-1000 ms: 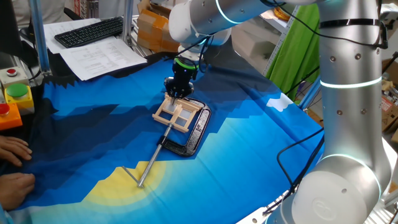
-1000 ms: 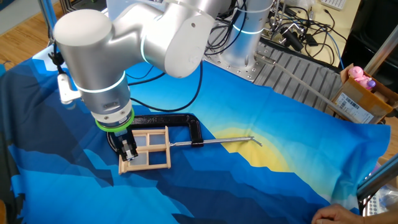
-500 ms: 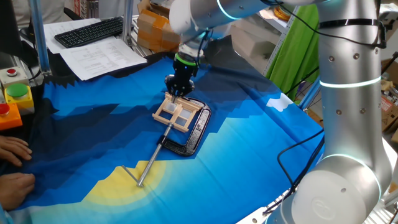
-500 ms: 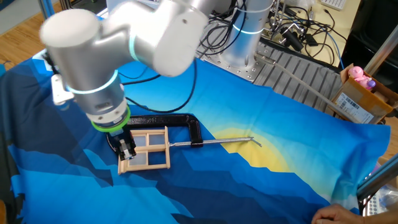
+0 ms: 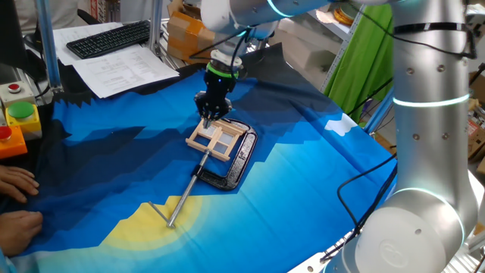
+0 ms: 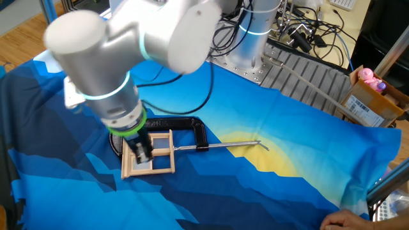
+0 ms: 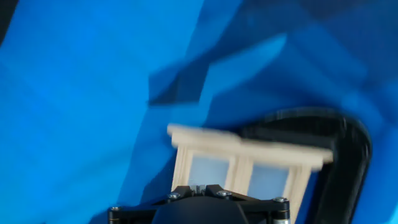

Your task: Open a sliding window

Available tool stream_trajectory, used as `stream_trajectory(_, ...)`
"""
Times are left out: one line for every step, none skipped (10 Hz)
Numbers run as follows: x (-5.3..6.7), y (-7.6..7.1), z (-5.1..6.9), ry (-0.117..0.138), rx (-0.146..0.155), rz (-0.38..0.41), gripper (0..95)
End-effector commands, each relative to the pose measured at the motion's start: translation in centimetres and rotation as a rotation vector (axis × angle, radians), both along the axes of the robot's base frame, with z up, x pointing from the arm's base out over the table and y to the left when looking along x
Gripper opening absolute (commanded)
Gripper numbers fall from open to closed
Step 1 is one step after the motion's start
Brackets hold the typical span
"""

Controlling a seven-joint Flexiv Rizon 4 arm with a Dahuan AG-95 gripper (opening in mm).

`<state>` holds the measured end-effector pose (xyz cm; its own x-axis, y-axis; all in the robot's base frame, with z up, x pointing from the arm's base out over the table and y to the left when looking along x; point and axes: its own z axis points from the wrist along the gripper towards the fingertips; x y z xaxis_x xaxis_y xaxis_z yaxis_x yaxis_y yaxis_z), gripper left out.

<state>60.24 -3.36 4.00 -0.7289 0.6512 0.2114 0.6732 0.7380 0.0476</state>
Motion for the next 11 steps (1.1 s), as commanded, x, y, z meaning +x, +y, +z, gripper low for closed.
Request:
stream_trajectory(-0.6,-0.2,1.8,0.047,0.063,0.055,0.0)
stream_trajectory(-1.4,-0.6,2.8,0.031,0.069,0.065,0.0)
stream_trajectory(-2.0,-0.9,3.6,0.026,0.070,0.077,0.0)
stream_trajectory(-2.6,-1.4,4.9,0.016,0.068,0.082,0.0)
stream_trajectory(-3.0,-1.8,5.8,0.005,0.073,0.085,0.0)
stream_trajectory(-3.5,-2.2,6.6,0.002,0.093,0.089,0.0)
stream_trajectory(-3.9,-2.4,7.0,-0.002,0.098,0.101,0.0)
stream_trajectory(-4.1,-2.5,7.2,-0.023,0.091,0.118,0.0)
stream_trajectory(-4.3,-2.5,7.3,-0.038,0.087,0.125,0.0)
stream_trajectory(-4.6,-2.8,7.7,-0.044,0.065,0.128,0.0)
stream_trajectory(-4.9,-3.0,7.9,-0.037,0.064,0.115,0.0)
